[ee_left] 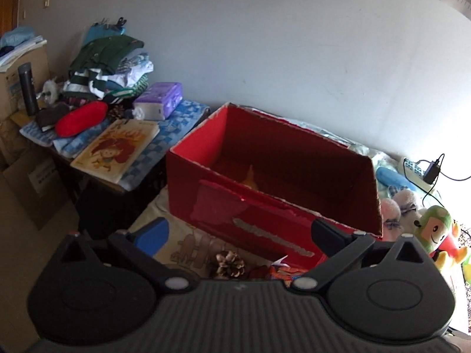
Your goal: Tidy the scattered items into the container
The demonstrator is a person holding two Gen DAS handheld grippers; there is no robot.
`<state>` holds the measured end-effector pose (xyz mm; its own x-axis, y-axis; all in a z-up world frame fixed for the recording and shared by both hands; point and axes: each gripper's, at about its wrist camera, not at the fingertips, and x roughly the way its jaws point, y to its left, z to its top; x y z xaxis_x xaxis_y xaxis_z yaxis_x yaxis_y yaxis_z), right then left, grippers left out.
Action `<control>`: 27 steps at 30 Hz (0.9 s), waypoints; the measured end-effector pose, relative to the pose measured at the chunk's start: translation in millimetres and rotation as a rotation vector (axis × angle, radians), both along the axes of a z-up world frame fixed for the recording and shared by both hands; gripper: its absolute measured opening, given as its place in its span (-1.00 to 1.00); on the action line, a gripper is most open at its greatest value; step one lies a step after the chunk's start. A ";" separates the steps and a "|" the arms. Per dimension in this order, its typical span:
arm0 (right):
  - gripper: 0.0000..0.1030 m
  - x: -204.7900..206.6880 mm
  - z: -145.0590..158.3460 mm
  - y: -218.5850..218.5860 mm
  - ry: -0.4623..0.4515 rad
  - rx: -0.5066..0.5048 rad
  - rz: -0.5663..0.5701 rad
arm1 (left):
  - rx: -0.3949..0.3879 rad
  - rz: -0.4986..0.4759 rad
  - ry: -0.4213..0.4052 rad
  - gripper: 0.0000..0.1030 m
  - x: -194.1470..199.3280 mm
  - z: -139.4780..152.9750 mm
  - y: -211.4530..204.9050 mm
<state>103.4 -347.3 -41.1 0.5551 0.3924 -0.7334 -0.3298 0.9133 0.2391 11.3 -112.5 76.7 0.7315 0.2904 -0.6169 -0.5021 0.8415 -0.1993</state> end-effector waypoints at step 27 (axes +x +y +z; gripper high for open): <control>0.75 -107.3 4.4 117.8 0.035 -0.265 -0.383 | 0.094 -0.372 0.289 0.99 -21.3 -42.8 91.2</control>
<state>-3.9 -229.5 -36.6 0.5967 -0.0400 -0.8015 0.0476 0.9988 -0.0144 -10.0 -21.3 33.9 0.5985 0.1062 -0.7940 -0.1875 0.9822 -0.0100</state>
